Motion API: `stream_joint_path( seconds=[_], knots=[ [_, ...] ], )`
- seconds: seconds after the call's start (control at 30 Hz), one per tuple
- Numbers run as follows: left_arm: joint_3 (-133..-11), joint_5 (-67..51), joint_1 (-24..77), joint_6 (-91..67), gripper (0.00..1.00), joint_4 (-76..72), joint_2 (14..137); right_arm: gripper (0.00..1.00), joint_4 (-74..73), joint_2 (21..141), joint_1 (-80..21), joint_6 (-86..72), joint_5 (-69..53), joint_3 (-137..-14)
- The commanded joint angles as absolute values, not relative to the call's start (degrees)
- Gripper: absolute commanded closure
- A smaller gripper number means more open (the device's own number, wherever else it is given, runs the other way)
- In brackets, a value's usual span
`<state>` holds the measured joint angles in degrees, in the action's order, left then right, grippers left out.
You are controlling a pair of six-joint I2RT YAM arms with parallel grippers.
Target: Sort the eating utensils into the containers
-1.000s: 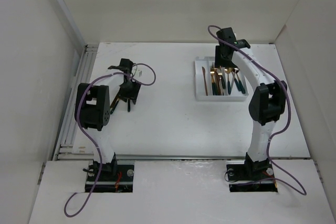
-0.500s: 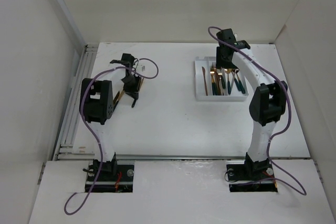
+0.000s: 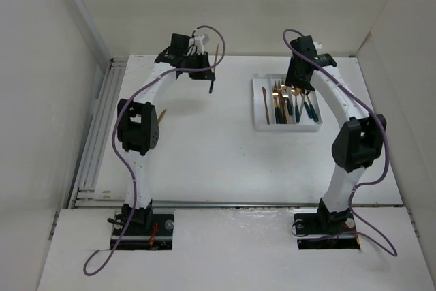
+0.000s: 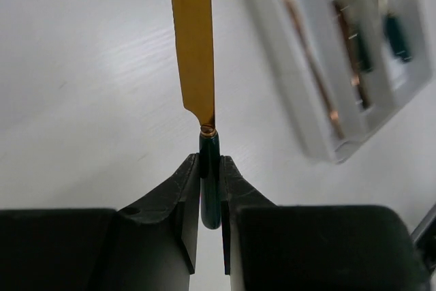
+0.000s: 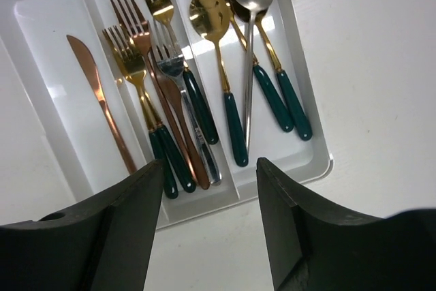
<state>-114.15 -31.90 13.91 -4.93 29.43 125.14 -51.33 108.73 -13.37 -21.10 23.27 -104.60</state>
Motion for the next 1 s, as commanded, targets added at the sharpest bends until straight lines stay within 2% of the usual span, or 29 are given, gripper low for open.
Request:
stream_joint_path(
  seconds=[0.0, 0.07, 0.27, 0.7, 0.83, 0.87, 0.97],
  knots=[
    [-113.6, -43.0, 19.4, -16.7, 1.0, 12.7, 123.4, 0.38, -47.9, 102.8, -10.3, -28.3, 21.5, -101.6],
    [-111.3, -43.1, 21.4, -25.4, 1.0, -0.5, 122.6, 0.38, -46.7, 99.6, -9.1, -31.4, 21.4, -98.1],
    [-117.9, -43.6, 29.8, -43.0, 1.0, -12.3, 133.2, 0.38, -47.1, 94.0, -8.0, -32.3, 23.3, -92.6],
    [-115.1, -30.0, 32.8, -41.8, 1.0, -3.3, 136.2, 0.38, -49.0, 83.8, -8.0, -32.3, 26.9, -82.9],
    [-114.5, -29.3, 33.3, -39.4, 1.0, -2.5, 137.4, 0.38, -48.4, 82.4, -8.0, -32.3, 26.9, -81.5],
    [-114.5, -30.0, 33.3, -38.5, 0.94, -2.5, 137.9, 0.38, -48.4, 82.4, -8.0, -32.3, 26.9, -81.5],
    [-114.5, -30.0, 33.3, -37.4, 0.93, -2.5, 137.9, 0.38, -48.4, 82.4, -8.0, -32.8, 26.9, -81.5]
  ],
)
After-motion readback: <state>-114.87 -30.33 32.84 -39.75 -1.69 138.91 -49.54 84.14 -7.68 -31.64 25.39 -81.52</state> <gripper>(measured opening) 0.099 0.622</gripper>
